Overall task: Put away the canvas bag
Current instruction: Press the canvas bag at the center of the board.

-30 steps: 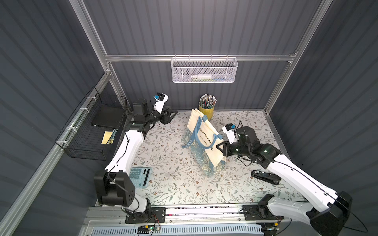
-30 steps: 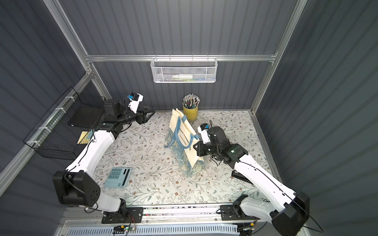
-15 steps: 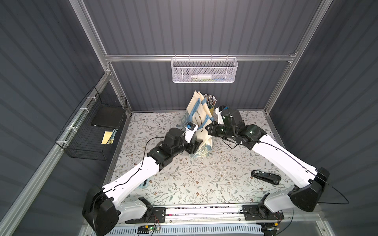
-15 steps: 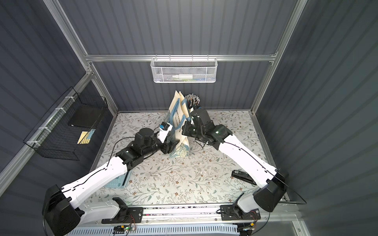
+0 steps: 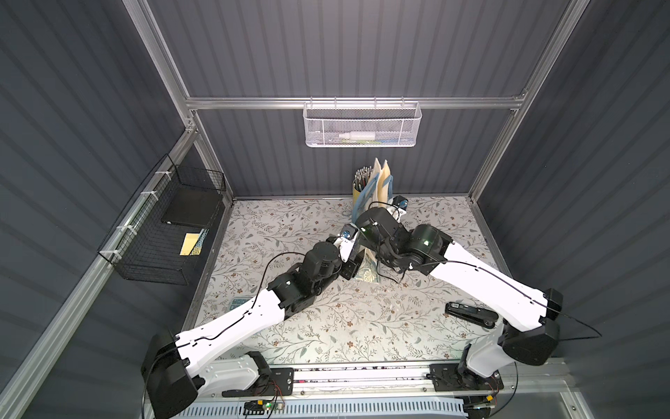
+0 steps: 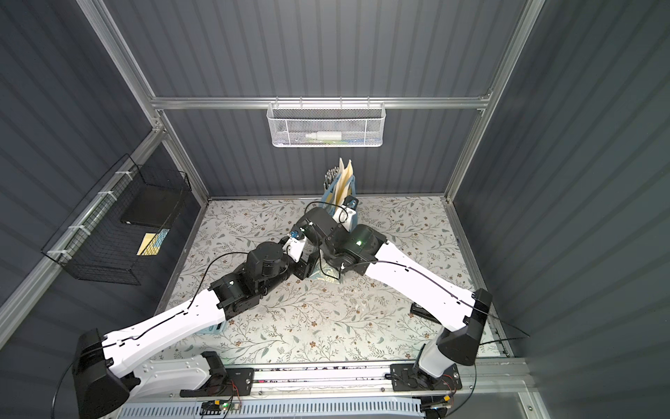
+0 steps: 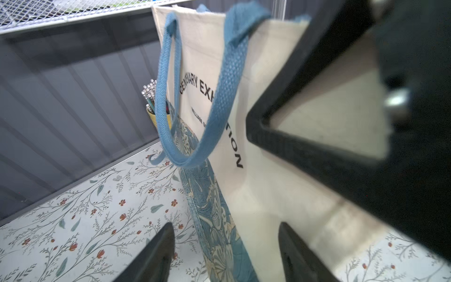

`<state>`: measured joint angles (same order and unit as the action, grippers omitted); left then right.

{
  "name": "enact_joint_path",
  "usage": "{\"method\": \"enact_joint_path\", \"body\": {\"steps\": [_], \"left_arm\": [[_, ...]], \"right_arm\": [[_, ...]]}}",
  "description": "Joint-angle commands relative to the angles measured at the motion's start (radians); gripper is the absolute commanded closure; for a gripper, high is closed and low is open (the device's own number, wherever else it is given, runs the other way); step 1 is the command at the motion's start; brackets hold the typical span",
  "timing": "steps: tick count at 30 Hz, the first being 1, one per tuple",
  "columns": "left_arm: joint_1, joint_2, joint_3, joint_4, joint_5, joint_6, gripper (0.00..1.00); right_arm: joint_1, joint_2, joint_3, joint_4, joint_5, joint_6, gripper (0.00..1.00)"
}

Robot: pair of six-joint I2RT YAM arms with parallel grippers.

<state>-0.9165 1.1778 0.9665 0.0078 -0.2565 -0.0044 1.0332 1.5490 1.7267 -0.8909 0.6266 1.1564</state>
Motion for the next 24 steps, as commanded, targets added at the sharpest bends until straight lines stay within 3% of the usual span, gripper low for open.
{"method": "enact_joint_path", "body": {"steps": [1,4,7,15,24], "left_arm": [[-0.023,-0.062,-0.023,0.058,0.046,0.035,0.28],[-0.028,-0.134,-0.089,0.123,0.142,0.093,0.26],[-0.028,-0.196,-0.139,0.16,0.196,0.126,0.17],[-0.028,-0.114,-0.096,0.089,0.296,0.226,0.15],[-0.028,-0.009,-0.075,0.161,0.19,0.225,0.14]], "right_arm": [[-0.002,-0.056,-0.039,0.014,0.106,0.151,1.0],[-0.002,-0.048,-0.015,-0.033,0.137,0.179,1.0],[-0.014,-0.051,0.0,-0.049,0.135,0.172,1.0],[-0.045,-0.071,-0.047,0.014,0.009,0.127,1.0],[-0.044,-0.085,-0.073,0.055,-0.041,0.137,1.0]]}}
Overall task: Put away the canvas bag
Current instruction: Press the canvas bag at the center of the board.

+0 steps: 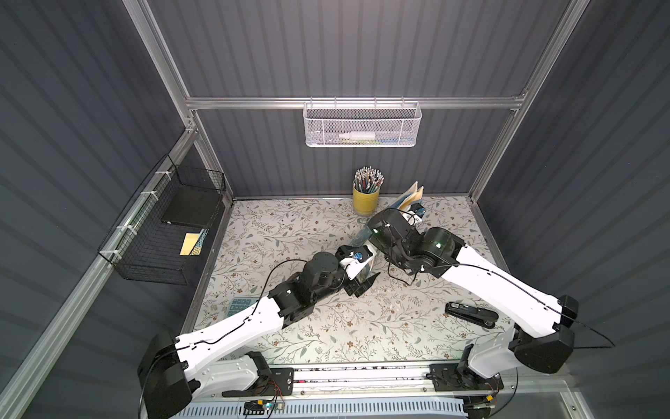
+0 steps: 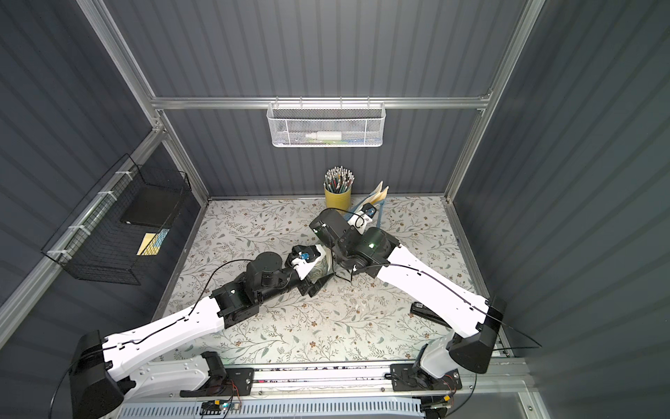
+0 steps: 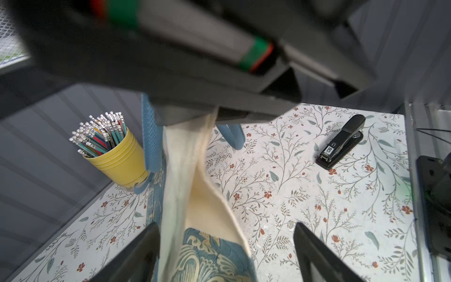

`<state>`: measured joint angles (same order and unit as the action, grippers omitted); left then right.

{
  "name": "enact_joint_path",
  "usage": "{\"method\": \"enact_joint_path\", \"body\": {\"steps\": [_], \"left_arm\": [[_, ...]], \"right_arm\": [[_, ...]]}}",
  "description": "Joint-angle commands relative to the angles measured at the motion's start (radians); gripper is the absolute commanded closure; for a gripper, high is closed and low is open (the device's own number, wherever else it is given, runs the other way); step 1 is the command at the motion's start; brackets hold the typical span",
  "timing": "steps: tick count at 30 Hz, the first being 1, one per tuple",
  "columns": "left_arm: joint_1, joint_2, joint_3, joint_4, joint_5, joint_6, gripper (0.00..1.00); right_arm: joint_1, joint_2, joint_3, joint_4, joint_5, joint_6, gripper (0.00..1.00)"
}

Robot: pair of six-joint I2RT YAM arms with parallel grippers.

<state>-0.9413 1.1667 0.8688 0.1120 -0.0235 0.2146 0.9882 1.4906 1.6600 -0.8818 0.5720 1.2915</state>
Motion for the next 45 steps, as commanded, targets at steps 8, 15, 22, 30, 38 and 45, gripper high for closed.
{"method": "enact_joint_path", "body": {"steps": [8,15,22,30,38,45], "left_arm": [[-0.004,0.025,0.017,0.026,-0.077,-0.004,1.0],[-0.004,-0.006,-0.022,0.035,-0.107,-0.047,0.38],[-0.03,0.015,-0.041,0.049,-0.116,-0.058,0.34],[-0.045,0.027,-0.057,0.032,-0.248,-0.084,1.0],[-0.048,0.016,-0.072,0.032,-0.256,-0.106,0.35],[-0.049,0.016,-0.106,0.026,-0.259,-0.129,0.35]], "right_arm": [[0.0,-0.048,-0.001,0.062,0.038,-0.009,1.0],[-0.005,-0.064,0.014,0.077,0.016,0.002,1.0],[-0.005,-0.104,-0.013,0.142,-0.028,0.064,1.0],[-0.005,-0.113,0.033,0.13,-0.06,0.071,1.0],[-0.005,-0.129,0.027,0.135,-0.034,0.074,1.0],[-0.007,-0.147,0.035,0.173,-0.043,0.08,1.0]]}}
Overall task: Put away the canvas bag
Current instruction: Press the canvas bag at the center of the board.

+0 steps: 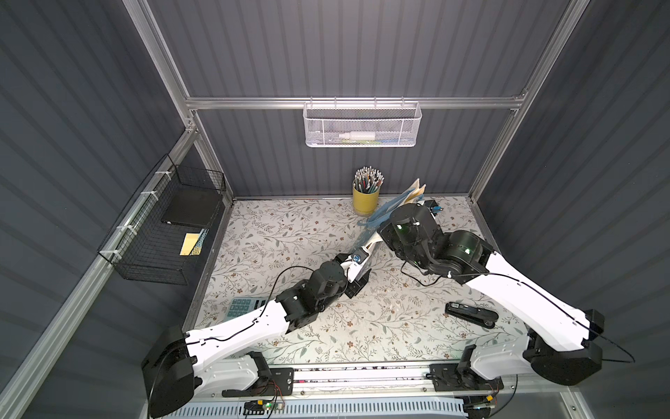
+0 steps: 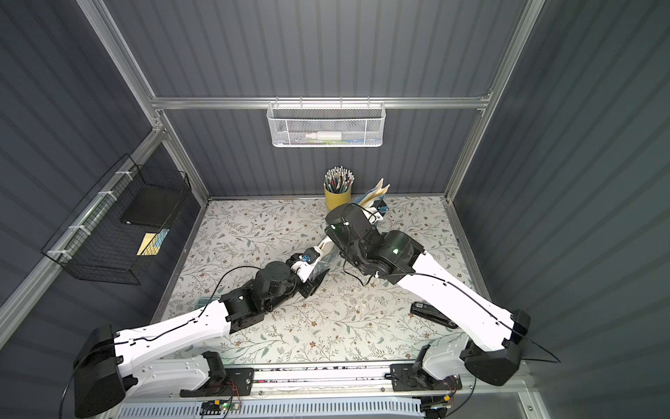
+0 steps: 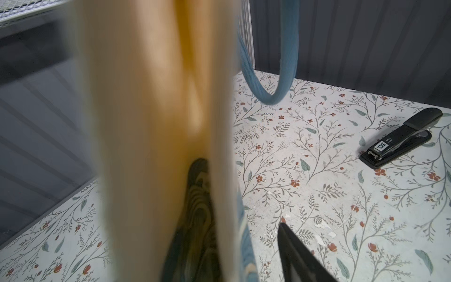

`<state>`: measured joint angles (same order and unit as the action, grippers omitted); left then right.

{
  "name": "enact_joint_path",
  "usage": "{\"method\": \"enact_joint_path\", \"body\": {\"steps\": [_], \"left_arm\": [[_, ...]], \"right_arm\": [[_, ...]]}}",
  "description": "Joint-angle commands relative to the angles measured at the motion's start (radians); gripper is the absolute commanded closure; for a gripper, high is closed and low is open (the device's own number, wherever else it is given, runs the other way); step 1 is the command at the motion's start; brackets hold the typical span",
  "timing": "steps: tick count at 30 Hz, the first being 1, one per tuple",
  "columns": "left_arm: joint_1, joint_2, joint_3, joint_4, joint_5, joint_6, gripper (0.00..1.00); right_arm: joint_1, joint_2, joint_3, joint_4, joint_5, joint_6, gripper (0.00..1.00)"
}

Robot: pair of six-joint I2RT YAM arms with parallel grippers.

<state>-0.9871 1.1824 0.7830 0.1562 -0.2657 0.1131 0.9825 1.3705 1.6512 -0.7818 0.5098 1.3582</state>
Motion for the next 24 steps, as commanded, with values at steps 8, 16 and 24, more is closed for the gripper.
{"method": "enact_joint_path", "body": {"steps": [8,16,24], "left_arm": [[-0.004,-0.013,-0.011,-0.004,-0.039,-0.033,0.91],[-0.004,-0.054,0.039,-0.053,-0.024,-0.073,0.61],[-0.005,-0.273,0.044,-0.09,-0.206,-0.094,0.26]], "right_arm": [[-0.002,-0.025,0.025,0.066,-0.01,0.012,1.0],[-0.015,-0.024,0.027,-0.005,0.049,-0.126,1.0],[-0.192,-0.061,-0.012,0.016,-0.118,-0.355,1.0]]}}
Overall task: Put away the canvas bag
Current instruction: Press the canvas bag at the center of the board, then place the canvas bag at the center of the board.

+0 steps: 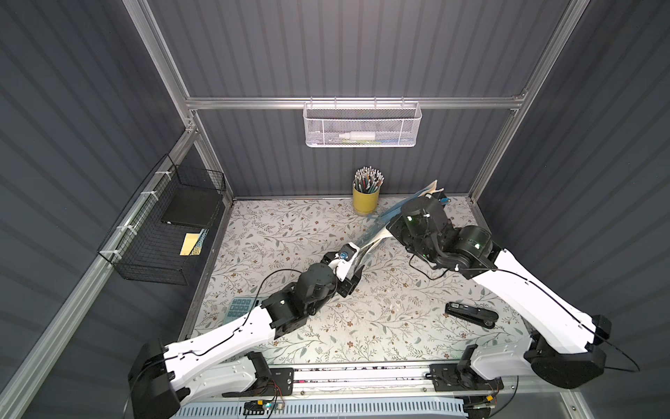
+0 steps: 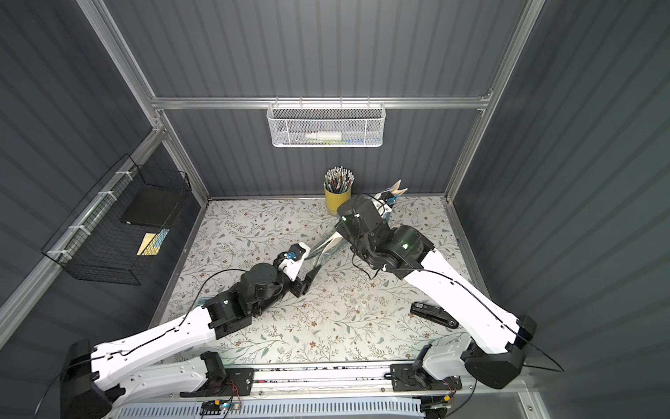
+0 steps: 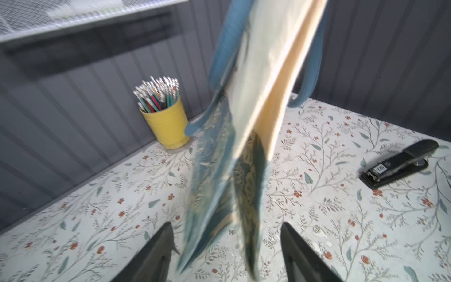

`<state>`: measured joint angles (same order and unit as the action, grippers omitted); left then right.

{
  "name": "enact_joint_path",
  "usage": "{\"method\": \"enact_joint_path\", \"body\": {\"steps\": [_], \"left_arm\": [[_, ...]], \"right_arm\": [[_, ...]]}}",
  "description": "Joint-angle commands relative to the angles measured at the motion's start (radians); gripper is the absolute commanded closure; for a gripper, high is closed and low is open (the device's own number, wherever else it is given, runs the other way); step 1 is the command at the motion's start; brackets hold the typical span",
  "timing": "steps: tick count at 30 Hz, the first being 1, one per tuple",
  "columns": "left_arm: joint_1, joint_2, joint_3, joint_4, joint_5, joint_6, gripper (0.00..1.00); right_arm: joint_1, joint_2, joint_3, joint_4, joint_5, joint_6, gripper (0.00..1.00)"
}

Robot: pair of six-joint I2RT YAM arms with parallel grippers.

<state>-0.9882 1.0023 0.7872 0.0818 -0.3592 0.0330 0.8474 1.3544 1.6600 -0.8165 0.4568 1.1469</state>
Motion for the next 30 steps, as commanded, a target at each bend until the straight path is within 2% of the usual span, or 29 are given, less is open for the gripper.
{"method": "enact_joint_path", "body": {"steps": [1,5,7,14,16,18,22,26,30], "left_arm": [[-0.003,-0.124,0.04,-0.019,-0.145,0.0,0.25],[-0.002,-0.168,0.062,-0.069,-0.283,0.053,0.25],[-0.002,-0.154,0.078,-0.103,-0.318,0.063,0.25],[-0.002,-0.082,0.087,-0.124,-0.313,0.07,0.24],[-0.002,-0.066,0.086,-0.119,-0.308,0.074,0.24],[-0.001,-0.057,0.086,-0.119,-0.307,0.075,0.24],[-0.002,-0.06,0.078,-0.123,-0.304,0.075,0.24],[-0.002,-0.073,0.064,-0.127,-0.314,0.081,0.23],[-0.002,-0.065,0.055,-0.117,-0.313,0.081,0.23]], "right_arm": [[-0.085,-0.059,-0.06,0.098,-0.134,-0.202,1.0],[-0.17,-0.109,-0.212,0.34,-0.541,-0.419,1.0],[-0.198,-0.124,-0.278,0.467,-0.773,-0.474,1.0],[-0.241,0.003,-0.346,0.768,-1.404,-0.416,1.0],[-0.241,0.028,-0.345,0.75,-1.465,-0.445,1.0],[-0.243,0.032,-0.362,0.711,-1.468,-0.476,1.0],[-0.265,0.024,-0.468,0.643,-1.517,-0.521,1.0],[-0.273,-0.011,-0.613,0.683,-1.529,-0.515,1.0],[-0.295,0.0,-0.659,0.753,-1.535,-0.496,1.0]]}}
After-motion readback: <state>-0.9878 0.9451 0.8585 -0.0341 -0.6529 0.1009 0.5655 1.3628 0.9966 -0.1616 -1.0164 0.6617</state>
